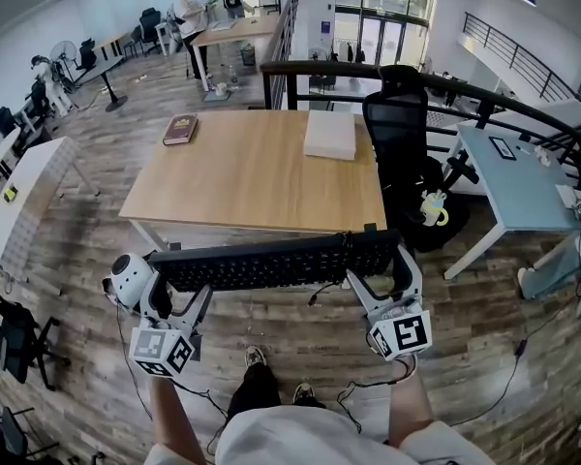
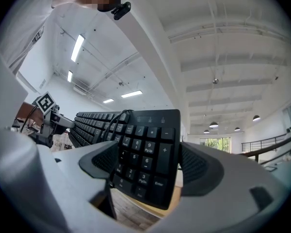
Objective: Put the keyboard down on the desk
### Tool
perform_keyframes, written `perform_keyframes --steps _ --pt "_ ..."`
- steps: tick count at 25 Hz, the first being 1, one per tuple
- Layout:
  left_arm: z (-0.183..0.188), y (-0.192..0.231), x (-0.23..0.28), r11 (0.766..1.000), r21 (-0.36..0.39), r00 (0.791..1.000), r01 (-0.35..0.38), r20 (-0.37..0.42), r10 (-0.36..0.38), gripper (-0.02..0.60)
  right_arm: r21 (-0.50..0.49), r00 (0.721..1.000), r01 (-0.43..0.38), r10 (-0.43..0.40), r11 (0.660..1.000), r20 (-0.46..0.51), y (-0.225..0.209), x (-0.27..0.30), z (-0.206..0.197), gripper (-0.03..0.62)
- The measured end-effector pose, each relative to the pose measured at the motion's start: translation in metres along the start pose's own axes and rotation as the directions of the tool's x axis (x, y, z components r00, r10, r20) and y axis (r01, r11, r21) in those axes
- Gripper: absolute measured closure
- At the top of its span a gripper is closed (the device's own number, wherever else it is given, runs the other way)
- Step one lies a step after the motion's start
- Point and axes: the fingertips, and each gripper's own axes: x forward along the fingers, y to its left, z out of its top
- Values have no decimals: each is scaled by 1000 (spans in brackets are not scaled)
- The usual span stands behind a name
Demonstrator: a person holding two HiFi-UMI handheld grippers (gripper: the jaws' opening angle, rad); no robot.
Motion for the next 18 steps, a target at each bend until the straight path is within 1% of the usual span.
perform_keyframes --steps 5,9,13,18 --pt "-8 13 27 1000 -4 1000 4 5 -4 144 -8 1000 7 -7 1000 -6 -7 22 -14 198" --pt "-13 35 61 1000 -15 1000 19 5 -19 144 -20 1000 17 -18 1000 -17 -13 57 -25 197" --pt "-12 69 91 999 -29 999 34 0 -34 144 -32 999 29 -29 999 -24 -9 97 -31 197" --pt "-4 118 136 997 -29 998 67 6 -67 144 -48 998 61 -63 997 -27 -2 153 -36 197"
